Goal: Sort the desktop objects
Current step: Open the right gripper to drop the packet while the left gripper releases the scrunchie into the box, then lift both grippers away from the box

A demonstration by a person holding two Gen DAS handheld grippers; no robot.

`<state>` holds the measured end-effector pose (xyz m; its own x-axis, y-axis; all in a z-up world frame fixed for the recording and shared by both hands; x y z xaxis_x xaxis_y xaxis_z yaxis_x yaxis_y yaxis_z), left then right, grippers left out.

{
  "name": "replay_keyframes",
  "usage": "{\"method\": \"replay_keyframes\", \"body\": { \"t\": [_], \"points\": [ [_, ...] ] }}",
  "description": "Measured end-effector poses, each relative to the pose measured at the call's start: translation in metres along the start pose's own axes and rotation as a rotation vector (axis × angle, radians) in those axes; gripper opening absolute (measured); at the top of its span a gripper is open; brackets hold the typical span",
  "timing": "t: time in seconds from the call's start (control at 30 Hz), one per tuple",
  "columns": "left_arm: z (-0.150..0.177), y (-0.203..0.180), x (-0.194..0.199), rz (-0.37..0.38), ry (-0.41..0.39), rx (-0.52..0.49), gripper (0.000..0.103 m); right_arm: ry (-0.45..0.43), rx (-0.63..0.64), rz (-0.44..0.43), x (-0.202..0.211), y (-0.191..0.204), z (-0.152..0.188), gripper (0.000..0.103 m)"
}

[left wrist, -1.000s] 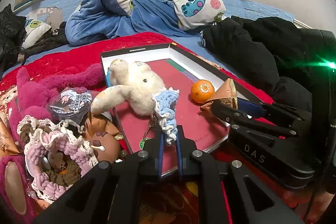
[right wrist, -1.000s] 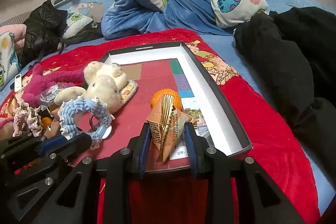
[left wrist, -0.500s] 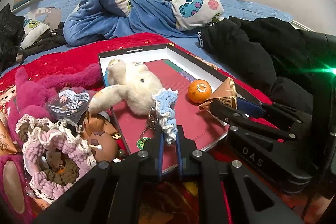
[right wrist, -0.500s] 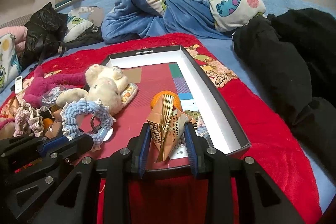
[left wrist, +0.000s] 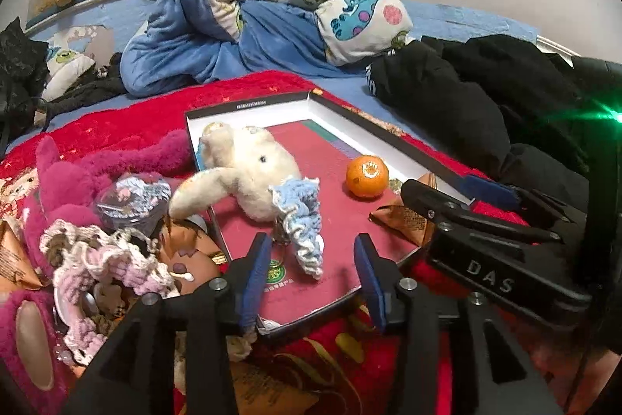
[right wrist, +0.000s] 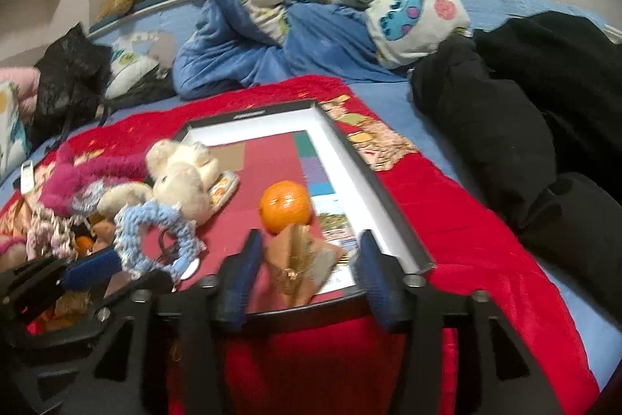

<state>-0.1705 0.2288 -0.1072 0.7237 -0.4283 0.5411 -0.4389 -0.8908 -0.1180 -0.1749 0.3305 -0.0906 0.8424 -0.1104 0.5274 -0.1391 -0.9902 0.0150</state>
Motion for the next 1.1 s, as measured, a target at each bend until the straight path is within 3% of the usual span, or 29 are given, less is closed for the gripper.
{"method": "replay_keyframes", "body": {
  "t": [0.07, 0.13, 0.2, 0.3, 0.63, 0.87, 0.97, 1.1],
  "points": [
    [0.000, 0.002, 0.001, 0.005, -0.004, 0.012, 0.060, -0.010, -0.027, 0.010, 0.003, -0.006, -0.001, 0.082],
    [-0.002, 0.003, 0.001, 0.034, -0.006, 0.019, 0.066, -0.013, -0.066, 0.014, 0.004, -0.014, -0.002, 0.103],
    [-0.002, 0.002, 0.003, 0.042, -0.013, 0.015, 0.077, -0.019, -0.099, 0.010, 0.006, -0.020, -0.003, 0.103],
    [-0.002, -0.003, 0.004, 0.051, -0.018, -0.005, 0.084, -0.016, -0.114, 0.015, 0.009, -0.023, -0.003, 0.103],
    [-0.002, -0.005, 0.005, 0.074, -0.017, -0.005, 0.089, -0.037, -0.056, 0.029, 0.015, -0.011, -0.004, 0.103],
    [-0.001, -0.008, 0.018, 0.159, -0.056, -0.002, 0.091, -0.038, -0.115, 0.032, 0.024, -0.023, -0.007, 0.103],
    [-0.002, -0.004, 0.028, 0.180, -0.075, 0.044, 0.091, -0.060, -0.161, 0.009, 0.038, -0.030, -0.012, 0.103],
    [0.000, 0.007, 0.041, 0.256, -0.037, 0.132, 0.091, -0.101, -0.198, -0.035, 0.058, -0.033, -0.018, 0.103]
  ]
}}
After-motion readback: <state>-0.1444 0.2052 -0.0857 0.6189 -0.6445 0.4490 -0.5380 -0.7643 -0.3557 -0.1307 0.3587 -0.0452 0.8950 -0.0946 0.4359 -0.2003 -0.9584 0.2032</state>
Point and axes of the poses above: each gripper's, at about its wrist camera, not at the fingertips, and x roughly against the way its jaws point, y to its left, z to its underside, the point moved 2 cm from there along -x, roughly the way its jaws point, and after that the axes turned 2 degrees about z, right-handed, at the moved point
